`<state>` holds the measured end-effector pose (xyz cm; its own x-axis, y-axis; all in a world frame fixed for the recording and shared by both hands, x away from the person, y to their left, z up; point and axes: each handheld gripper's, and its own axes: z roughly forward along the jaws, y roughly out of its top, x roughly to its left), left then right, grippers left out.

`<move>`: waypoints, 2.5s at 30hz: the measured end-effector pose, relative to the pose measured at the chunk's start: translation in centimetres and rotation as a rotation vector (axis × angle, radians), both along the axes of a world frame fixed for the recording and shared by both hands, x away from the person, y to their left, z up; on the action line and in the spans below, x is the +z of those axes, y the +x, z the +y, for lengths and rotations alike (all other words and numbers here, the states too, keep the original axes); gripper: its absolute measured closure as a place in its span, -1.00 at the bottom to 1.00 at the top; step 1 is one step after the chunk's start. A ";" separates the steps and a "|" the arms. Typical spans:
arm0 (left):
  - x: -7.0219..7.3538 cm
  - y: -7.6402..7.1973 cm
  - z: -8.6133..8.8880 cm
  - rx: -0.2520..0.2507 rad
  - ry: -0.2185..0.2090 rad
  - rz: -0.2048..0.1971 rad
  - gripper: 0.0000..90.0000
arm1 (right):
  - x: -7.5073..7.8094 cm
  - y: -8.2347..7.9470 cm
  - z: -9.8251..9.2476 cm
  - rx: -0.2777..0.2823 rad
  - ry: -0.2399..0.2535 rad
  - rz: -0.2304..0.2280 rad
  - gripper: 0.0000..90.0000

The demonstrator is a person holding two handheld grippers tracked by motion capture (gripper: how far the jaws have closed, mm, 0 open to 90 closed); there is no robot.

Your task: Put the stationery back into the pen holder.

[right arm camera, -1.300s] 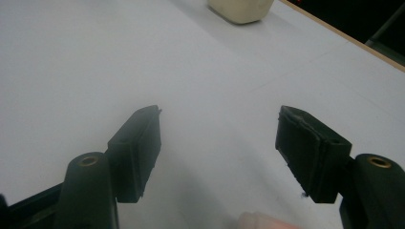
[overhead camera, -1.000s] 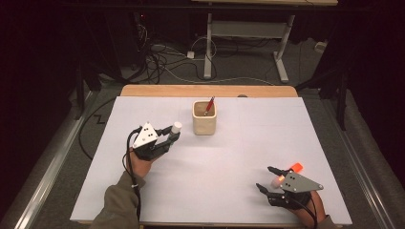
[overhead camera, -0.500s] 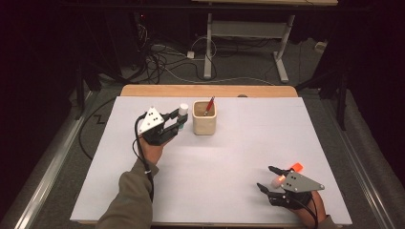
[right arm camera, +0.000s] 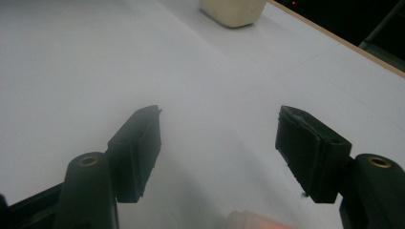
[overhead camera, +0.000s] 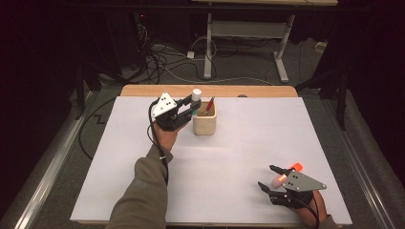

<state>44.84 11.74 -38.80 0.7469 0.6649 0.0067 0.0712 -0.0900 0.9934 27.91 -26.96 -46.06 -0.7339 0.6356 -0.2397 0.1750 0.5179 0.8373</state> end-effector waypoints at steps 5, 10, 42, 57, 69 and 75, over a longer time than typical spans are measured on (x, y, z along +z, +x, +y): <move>-0.1 1.1 -0.8 -0.001 0.007 0.005 0.42 | 0.0 0.0 0.0 0.000 -0.003 -0.002 -0.28; -0.6 2.0 -1.3 0.002 -0.028 0.023 0.42 | -0.1 0.1 0.0 0.007 -0.007 0.002 -0.28; -3.7 3.0 -2.2 0.007 0.042 0.143 0.41 | 0.0 0.0 -0.1 0.001 -0.002 -0.002 -0.29; -2.9 2.4 -0.9 0.001 0.070 0.131 0.27 | 0.0 0.1 -0.2 -0.005 0.005 -0.002 -0.29; -1.4 0.9 -0.1 0.015 0.165 0.076 0.10 | 0.1 0.1 -0.3 -0.006 0.006 -0.004 -0.29; -1.0 -0.5 0.5 0.012 0.247 0.040 -0.01 | 0.0 0.0 -0.2 -0.009 0.002 -0.005 -0.29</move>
<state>44.36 12.19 -39.83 0.7420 0.6555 0.1404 0.1130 -0.3288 0.9376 27.94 -27.16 -46.01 -0.7268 0.6428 -0.2418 0.1758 0.5145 0.8393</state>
